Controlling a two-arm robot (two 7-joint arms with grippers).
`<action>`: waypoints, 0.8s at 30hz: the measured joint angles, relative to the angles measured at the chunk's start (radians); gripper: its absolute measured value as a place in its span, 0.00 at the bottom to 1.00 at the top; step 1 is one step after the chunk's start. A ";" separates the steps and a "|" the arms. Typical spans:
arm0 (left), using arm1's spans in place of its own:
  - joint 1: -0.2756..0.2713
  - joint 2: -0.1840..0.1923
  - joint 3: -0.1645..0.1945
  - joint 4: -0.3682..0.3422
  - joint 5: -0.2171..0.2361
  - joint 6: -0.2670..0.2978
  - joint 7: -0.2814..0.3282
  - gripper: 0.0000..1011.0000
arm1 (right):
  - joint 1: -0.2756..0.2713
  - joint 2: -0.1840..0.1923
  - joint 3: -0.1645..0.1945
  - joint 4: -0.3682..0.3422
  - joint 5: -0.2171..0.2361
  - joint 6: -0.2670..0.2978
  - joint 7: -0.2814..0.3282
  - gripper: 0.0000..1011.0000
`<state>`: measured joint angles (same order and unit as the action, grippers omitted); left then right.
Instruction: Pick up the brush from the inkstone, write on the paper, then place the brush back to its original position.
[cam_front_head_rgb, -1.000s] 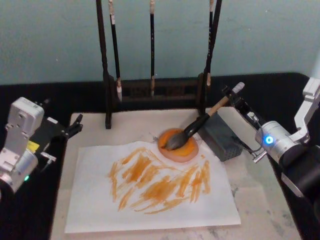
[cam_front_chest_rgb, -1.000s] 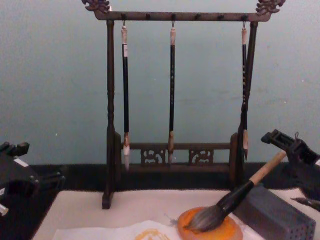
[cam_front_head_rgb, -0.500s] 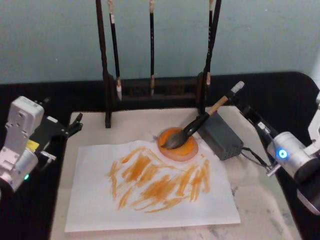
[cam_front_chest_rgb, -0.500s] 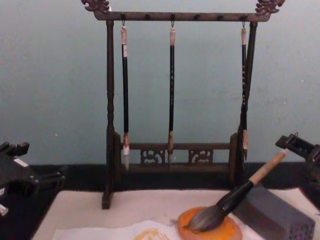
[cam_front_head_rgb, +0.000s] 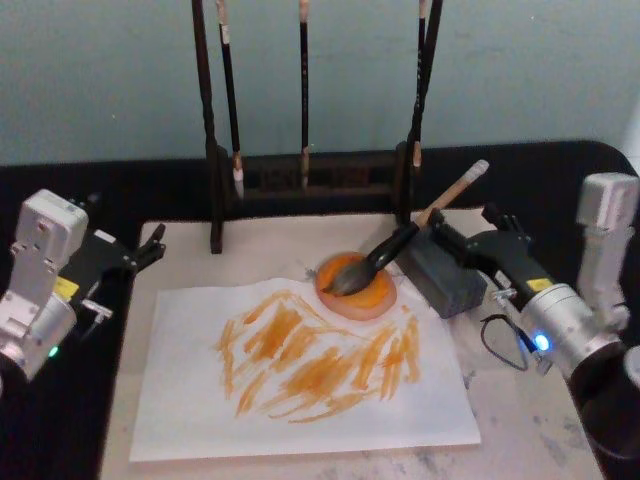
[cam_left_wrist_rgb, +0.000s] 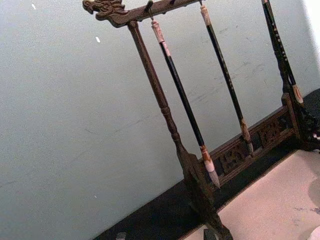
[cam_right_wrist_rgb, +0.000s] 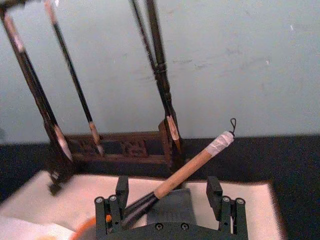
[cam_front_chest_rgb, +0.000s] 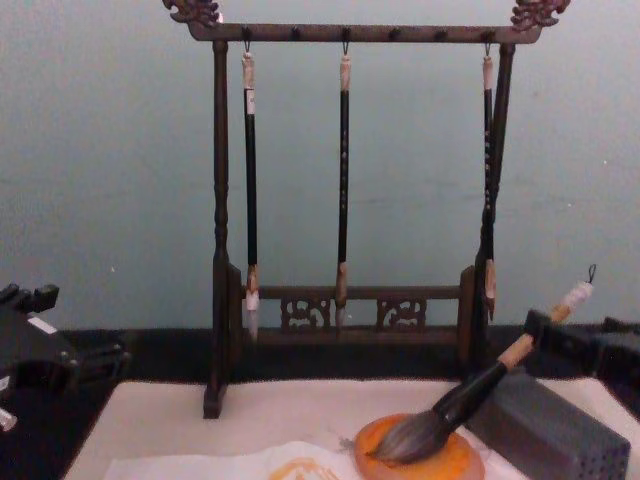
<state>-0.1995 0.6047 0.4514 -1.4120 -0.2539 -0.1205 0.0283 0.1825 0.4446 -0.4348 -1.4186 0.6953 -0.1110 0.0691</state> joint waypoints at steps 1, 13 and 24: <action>0.000 0.000 0.000 0.000 0.000 0.000 0.000 0.99 | 0.006 -0.001 -0.018 0.012 -0.064 -0.022 -0.025 0.99; 0.000 0.000 0.000 0.000 0.000 0.000 0.000 0.99 | 0.046 -0.030 -0.090 0.100 -0.366 -0.106 -0.160 0.99; 0.000 0.000 0.000 0.000 0.000 0.000 0.000 0.99 | 0.047 -0.031 -0.090 0.101 -0.369 -0.108 -0.163 0.99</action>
<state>-0.1995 0.6047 0.4514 -1.4120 -0.2539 -0.1205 0.0282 0.2293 0.4139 -0.5247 -1.3173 0.3265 -0.2188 -0.0942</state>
